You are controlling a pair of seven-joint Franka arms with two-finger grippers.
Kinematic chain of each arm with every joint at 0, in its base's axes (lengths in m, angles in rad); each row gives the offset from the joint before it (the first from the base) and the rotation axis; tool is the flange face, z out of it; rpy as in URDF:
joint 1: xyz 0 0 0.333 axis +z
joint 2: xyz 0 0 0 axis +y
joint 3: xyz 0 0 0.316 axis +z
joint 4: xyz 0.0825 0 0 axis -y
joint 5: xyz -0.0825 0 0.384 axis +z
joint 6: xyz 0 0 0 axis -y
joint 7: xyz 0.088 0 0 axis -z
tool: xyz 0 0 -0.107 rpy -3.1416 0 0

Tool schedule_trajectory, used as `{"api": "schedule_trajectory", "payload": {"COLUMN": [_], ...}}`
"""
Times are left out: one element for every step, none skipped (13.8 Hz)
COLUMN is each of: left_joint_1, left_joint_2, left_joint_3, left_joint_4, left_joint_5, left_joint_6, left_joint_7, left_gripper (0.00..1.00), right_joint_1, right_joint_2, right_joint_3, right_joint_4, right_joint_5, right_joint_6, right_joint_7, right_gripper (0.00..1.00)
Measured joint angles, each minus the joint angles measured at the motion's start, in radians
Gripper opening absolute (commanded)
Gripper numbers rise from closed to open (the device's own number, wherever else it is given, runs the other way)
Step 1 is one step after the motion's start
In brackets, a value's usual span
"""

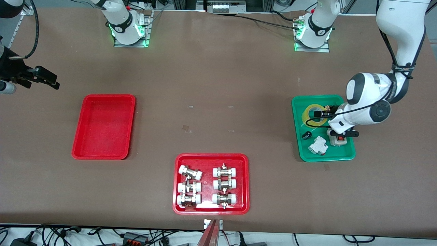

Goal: Left arm passes tape to right arm into tray
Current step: 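Lower the left gripper onto the tape roll rim and close it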

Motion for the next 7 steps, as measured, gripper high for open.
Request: {"api": "schedule_trajectory", "payload": {"left_joint_1": [0.000, 0.000, 0.001, 0.001, 0.001, 0.001, 0.001], "left_joint_2": [0.000, 0.000, 0.000, 0.000, 0.000, 0.000, 0.000], "left_joint_3": [0.000, 0.000, 0.000, 0.000, 0.000, 0.000, 0.000], "left_joint_4": [-0.005, -0.006, -0.006, -0.007, -0.008, -0.008, -0.009], "left_joint_5": [0.000, 0.000, 0.000, 0.000, 0.000, 0.000, 0.000], "left_joint_6": [0.003, 0.003, 0.003, 0.003, 0.004, 0.006, 0.008], "left_joint_7": [-0.005, -0.011, -0.018, -0.024, -0.028, -0.029, -0.030], "left_gripper": [0.90, 0.81, 0.75, 0.73, 0.70, 0.70, 0.70], "right_joint_1": [0.000, 0.000, -0.001, -0.001, -0.001, -0.001, -0.001], "right_joint_2": [0.000, 0.000, 0.000, 0.000, 0.000, 0.000, 0.000], "right_joint_3": [0.000, -0.001, -0.002, -0.003, -0.003, -0.003, -0.003], "right_joint_4": [0.000, 0.000, 0.000, 0.000, 0.000, 0.000, 0.000], "right_joint_5": [0.000, 0.000, 0.000, 0.000, 0.000, 0.000, 0.000], "right_joint_6": [0.000, 0.000, -0.001, -0.002, -0.002, -0.002, -0.002], "right_joint_7": [0.000, 0.000, 0.000, 0.000, 0.000, 0.000, 0.000], "right_gripper": [1.00, 1.00, 1.00, 1.00, 1.00, 1.00, 1.00]}}
